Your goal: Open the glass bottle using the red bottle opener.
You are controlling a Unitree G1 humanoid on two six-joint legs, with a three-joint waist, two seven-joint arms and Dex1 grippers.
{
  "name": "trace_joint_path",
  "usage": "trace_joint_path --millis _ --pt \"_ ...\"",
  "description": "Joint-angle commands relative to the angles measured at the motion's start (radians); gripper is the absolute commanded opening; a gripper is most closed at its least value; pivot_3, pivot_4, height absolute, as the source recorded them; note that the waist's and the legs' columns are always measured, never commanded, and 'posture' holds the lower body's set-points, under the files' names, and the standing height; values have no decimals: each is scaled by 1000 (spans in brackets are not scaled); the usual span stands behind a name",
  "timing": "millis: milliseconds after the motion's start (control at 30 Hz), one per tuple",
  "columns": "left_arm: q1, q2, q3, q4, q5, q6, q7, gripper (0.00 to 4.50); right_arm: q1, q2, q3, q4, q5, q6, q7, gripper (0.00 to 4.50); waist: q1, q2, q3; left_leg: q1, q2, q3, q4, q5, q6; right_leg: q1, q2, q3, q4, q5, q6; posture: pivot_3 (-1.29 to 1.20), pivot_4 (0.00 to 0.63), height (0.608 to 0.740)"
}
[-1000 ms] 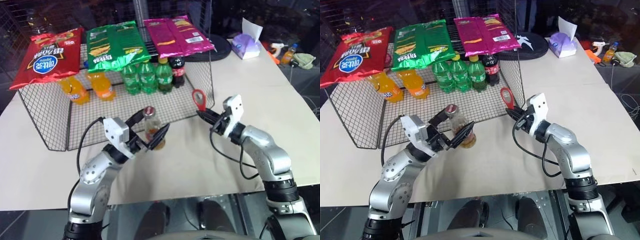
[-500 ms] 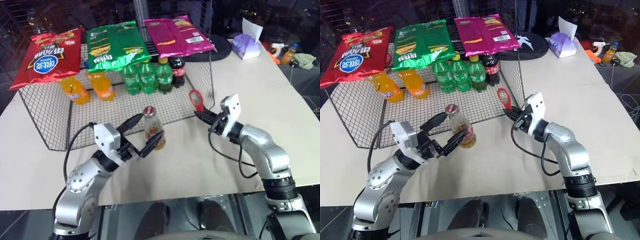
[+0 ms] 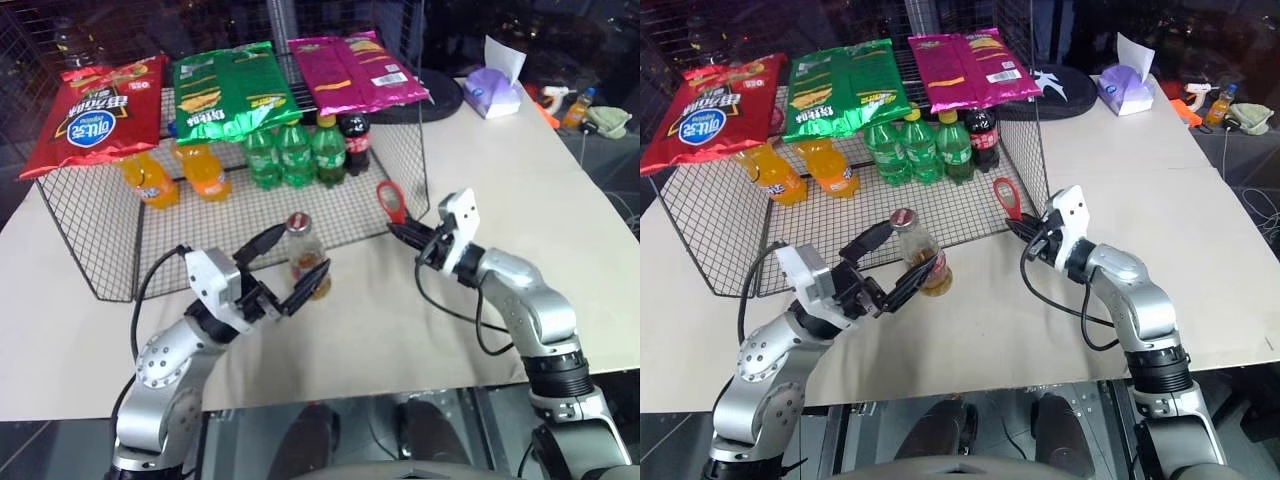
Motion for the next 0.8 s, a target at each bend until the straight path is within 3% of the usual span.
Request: trace_joint_path --millis 33,800 --pt "-10 -6 -2 -2 3 -36 -11 4462 -23 4 -6 -18 4 -27 9 0 0 0 0 0 0 0 0 0 0 0 0 0 0 0 0 0 150 740" --pt "-61 -73 -25 135 67 -149 -15 4462 -52 0 -6 1 -6 -34 25 0 -1 0 0 0 0 0 0 0 0 0 0 0 0 0 0 0 150 740"
